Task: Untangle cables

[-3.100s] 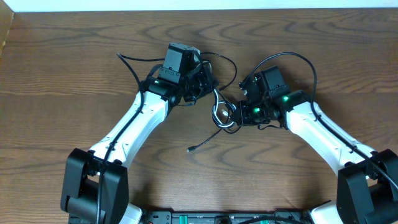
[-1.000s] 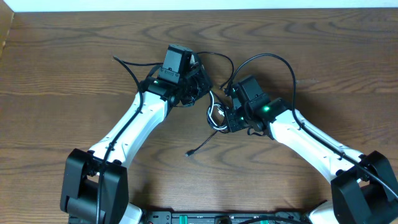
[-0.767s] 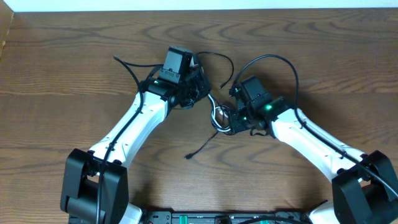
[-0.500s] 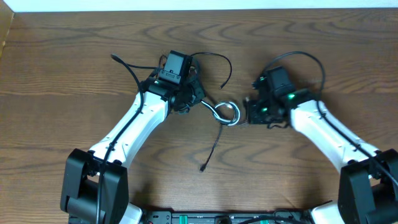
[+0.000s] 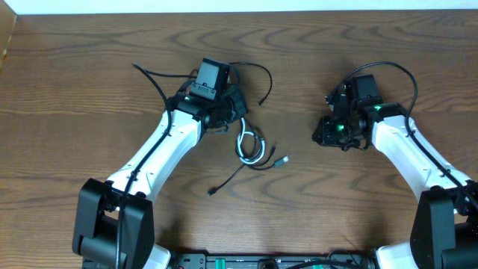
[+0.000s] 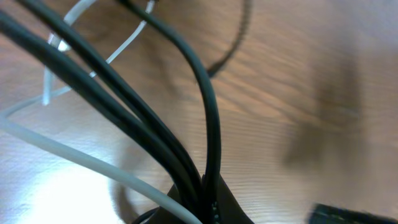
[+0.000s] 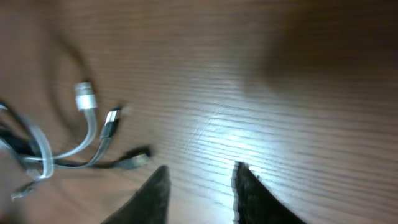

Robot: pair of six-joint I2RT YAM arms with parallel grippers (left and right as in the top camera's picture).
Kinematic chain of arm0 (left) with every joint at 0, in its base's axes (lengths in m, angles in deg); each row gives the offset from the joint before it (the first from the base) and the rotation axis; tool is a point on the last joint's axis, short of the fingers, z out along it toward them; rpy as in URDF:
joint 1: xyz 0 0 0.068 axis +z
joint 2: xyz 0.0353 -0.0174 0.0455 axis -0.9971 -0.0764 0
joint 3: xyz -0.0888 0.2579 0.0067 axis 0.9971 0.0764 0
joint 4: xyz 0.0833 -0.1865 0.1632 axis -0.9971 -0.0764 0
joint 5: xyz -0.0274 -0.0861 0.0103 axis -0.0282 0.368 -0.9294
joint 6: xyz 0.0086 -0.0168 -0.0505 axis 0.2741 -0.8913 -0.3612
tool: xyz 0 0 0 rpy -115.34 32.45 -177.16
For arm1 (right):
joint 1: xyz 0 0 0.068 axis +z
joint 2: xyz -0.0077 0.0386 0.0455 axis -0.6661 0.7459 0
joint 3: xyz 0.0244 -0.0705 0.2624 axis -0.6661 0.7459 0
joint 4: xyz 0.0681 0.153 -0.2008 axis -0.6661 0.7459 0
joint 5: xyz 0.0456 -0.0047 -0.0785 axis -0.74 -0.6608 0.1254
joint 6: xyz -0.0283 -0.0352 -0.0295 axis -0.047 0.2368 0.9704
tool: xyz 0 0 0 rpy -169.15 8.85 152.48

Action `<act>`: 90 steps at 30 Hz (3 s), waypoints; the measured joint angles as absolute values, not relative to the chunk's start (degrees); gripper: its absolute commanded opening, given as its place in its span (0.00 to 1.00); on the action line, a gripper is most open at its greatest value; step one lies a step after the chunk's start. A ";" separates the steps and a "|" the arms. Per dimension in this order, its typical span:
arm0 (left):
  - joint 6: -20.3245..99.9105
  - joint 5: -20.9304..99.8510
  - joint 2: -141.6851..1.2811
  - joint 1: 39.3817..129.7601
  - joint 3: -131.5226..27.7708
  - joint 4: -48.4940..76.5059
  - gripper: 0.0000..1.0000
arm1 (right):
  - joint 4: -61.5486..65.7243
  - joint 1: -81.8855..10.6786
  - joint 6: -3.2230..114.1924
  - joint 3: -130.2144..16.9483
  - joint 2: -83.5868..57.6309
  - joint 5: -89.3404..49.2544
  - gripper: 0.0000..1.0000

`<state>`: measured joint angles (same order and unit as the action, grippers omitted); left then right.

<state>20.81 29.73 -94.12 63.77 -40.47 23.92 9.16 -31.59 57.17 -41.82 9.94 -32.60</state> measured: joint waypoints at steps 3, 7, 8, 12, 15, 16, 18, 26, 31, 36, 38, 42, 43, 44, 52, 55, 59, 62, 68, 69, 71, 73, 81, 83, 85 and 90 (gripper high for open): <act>22.17 34.76 -94.12 63.77 -40.47 27.81 0.08 | 8.98 -31.59 58.63 -41.82 9.94 -37.50 0.49; 23.63 42.39 -94.06 63.75 -40.47 30.13 0.07 | 8.81 -31.09 60.88 -41.82 9.94 -44.64 0.56; 23.78 43.18 -94.06 63.75 -40.47 29.99 0.08 | 8.70 -30.83 61.30 -41.82 9.92 -45.89 0.56; 24.00 45.03 -94.06 63.45 -40.47 28.84 0.07 | 7.43 -29.08 62.85 -41.82 9.94 -50.13 0.57; 24.05 45.69 -94.06 62.79 -40.47 28.77 0.07 | 6.34 -27.66 63.38 -41.82 9.94 -51.59 0.58; 24.05 46.08 -94.06 62.51 -40.47 28.77 0.07 | 5.88 -27.20 63.53 -41.82 9.94 -51.88 0.58; 24.07 47.13 -94.06 62.03 -40.47 28.92 0.07 | 5.25 -26.30 63.77 -41.82 9.94 -52.07 0.59; 23.74 52.60 -94.06 61.87 -40.47 32.35 0.07 | 4.61 -23.88 64.01 -41.82 9.94 -48.03 0.43; 22.89 56.14 -94.06 61.87 -40.47 34.76 0.07 | 3.85 -23.13 64.42 -41.82 9.94 -46.65 0.01; 22.01 56.79 -94.06 61.89 -40.47 34.80 0.08 | 3.45 -23.09 64.16 -41.82 9.94 -46.48 0.01; 22.01 56.73 -94.06 61.89 -40.47 34.76 0.15 | 3.41 -23.09 64.16 -41.82 9.94 -46.61 0.01; 22.89 55.98 -94.04 61.87 -40.47 32.97 0.46 | 3.13 -23.09 64.16 -41.82 9.92 -48.10 0.01; 23.96 55.13 -94.02 61.87 -40.47 31.11 0.59 | 2.99 -23.09 64.16 -41.82 9.94 -48.64 0.01; 23.85 54.69 -94.02 61.87 -40.47 30.10 0.65 | 2.89 -23.09 64.16 -41.82 9.94 -48.88 0.01; 30.06 47.57 -94.02 61.87 -40.47 15.87 0.72 | 1.03 -23.11 61.89 -41.82 9.94 -51.00 0.01; 31.69 45.84 -93.99 61.87 -40.47 10.67 0.60 | 0.46 -23.11 60.75 -41.82 9.94 -51.27 0.01; 33.12 41.93 -93.97 61.87 -40.47 6.52 0.33 | -0.98 -23.11 59.57 -41.82 9.92 -52.25 0.01; 33.75 40.12 -93.97 61.87 -40.47 6.67 0.33 | -2.53 -23.11 58.65 -41.82 9.94 -54.98 0.01; 36.22 39.98 -93.97 61.83 -40.47 8.25 0.53 | -3.13 -23.18 56.86 -41.82 9.94 -57.71 0.01; 36.31 39.98 -93.97 61.83 -40.47 8.36 0.53 | -3.13 -23.24 55.86 -41.82 9.94 -58.11 0.01; 36.70 39.98 -93.97 61.83 -40.47 8.68 0.53 | -3.19 -23.68 54.65 -41.82 9.94 -58.85 0.01; 36.94 39.98 -93.97 61.83 -40.47 8.81 0.53 | -3.54 -24.97 53.26 -41.82 9.94 -60.29 0.01; 37.12 44.47 -93.97 61.83 -40.47 12.95 0.53 | -3.93 -30.87 49.30 -41.82 9.94 -64.71 0.01; 37.12 46.98 -93.97 61.83 -40.47 14.96 0.54 | -3.96 -31.94 48.71 -41.82 9.92 -66.78 0.01; 37.12 49.51 -93.97 61.83 -40.47 16.36 0.56 | -4.00 -32.58 48.16 -41.82 9.94 -68.60 0.01; 37.09 56.25 -93.97 61.83 -40.47 19.70 0.57 | -4.68 -32.66 46.28 -41.82 9.92 -72.45 0.01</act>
